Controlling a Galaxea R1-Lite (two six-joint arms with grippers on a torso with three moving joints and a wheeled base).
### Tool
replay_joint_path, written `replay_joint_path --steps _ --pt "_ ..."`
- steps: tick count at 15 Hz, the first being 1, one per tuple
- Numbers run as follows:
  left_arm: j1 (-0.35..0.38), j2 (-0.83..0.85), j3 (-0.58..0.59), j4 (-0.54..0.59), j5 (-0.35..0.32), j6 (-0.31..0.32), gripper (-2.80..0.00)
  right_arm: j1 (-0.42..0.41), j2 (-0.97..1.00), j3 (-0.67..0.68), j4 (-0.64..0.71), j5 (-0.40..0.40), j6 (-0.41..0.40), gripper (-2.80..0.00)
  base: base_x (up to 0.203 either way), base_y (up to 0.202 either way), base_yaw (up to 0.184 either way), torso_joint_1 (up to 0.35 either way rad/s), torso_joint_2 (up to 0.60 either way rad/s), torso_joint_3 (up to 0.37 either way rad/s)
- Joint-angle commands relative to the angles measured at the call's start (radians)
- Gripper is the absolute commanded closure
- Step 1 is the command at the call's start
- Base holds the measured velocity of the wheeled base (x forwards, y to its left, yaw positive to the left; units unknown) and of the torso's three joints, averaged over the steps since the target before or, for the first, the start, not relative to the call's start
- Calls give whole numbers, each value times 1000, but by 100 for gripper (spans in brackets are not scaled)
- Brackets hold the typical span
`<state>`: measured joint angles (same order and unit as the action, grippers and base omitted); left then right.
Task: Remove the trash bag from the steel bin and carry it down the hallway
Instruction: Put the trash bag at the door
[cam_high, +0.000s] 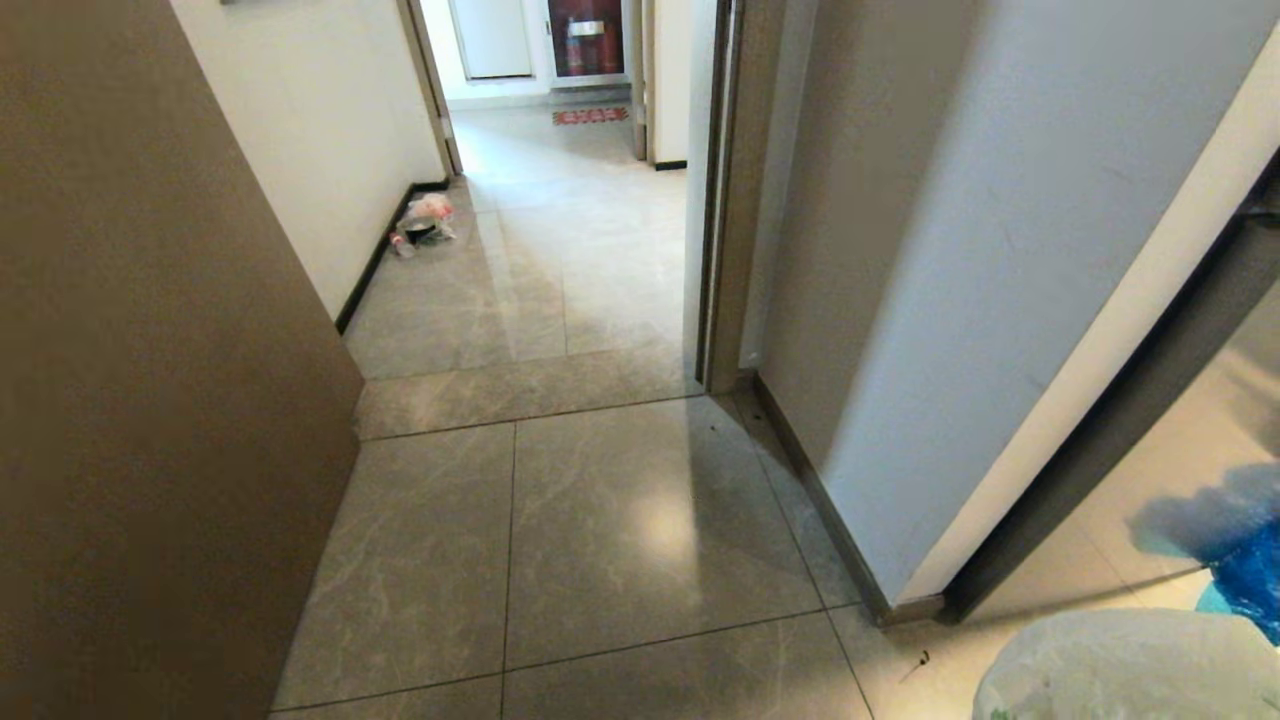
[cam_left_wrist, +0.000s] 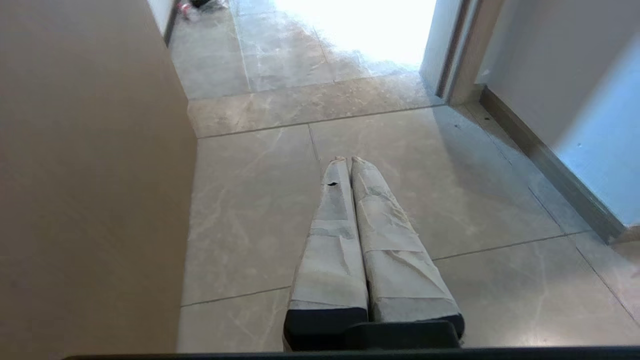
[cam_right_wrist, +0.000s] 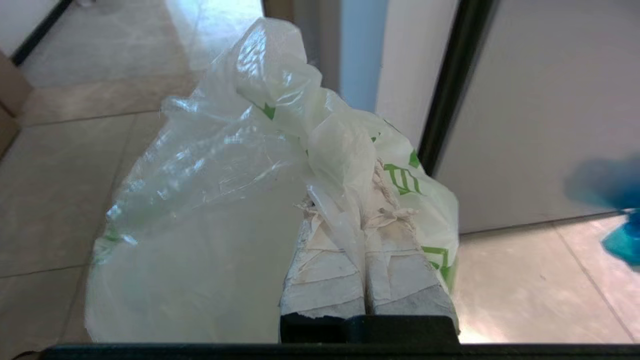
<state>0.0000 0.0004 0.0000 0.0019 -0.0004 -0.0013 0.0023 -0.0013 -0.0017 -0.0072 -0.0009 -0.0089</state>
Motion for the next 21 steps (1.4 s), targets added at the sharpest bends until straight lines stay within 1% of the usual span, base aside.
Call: replay_joint_path --steps 1,7,17,21 --pt "0 0 0 0 0 -1 0 1 1 0 0 -1 4 0 -12 1 60 8 2 6" --pt "0 0 0 0 0 -1 0 1 1 0 1 -5 9 0 2 -10 103 2 3 3" --pt "0 0 0 0 0 -3 0 1 1 0 1 -4 7 0 0 0 0 0 0 0" --pt "0 0 0 0 2 -5 0 1 1 0 1 -4 10 0 174 0 -2 2 0 1"
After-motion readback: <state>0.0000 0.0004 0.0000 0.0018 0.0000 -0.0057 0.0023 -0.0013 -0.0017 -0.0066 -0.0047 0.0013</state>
